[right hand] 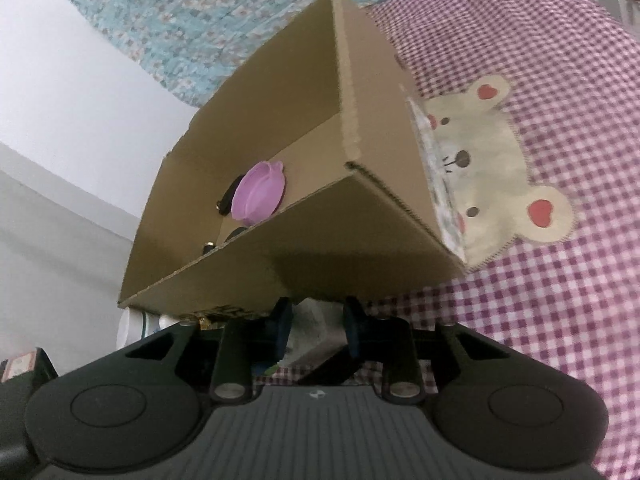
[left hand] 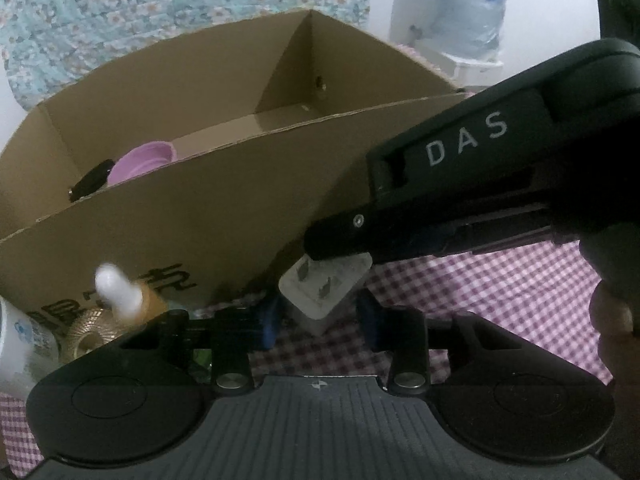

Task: Organize rigid objects
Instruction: 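Reach the right tool to the white charger and close on it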

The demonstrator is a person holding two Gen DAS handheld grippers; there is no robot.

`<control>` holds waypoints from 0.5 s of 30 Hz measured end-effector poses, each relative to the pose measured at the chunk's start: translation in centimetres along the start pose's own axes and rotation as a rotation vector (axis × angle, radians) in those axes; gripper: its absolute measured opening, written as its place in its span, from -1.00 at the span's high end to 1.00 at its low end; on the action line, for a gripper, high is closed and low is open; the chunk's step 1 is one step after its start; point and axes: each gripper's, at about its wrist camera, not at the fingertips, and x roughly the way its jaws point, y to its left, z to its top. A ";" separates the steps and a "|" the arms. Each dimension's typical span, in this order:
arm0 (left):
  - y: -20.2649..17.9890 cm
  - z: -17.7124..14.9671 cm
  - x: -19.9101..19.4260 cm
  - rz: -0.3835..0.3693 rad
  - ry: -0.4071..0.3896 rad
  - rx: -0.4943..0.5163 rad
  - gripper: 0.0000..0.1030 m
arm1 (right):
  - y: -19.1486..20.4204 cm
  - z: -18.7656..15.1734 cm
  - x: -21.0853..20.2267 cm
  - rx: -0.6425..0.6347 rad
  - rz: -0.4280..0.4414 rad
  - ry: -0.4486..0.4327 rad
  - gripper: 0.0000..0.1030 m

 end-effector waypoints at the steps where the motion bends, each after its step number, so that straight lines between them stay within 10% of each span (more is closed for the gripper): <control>1: -0.1 0.0 -0.1 -0.010 0.001 -0.003 0.26 | 0.1 -0.1 -0.1 0.008 -0.001 -0.003 0.41; 15: -0.3 -0.1 0.2 -0.062 0.031 0.021 0.22 | -1.8 -1.2 -1.5 0.081 -0.027 -0.016 0.41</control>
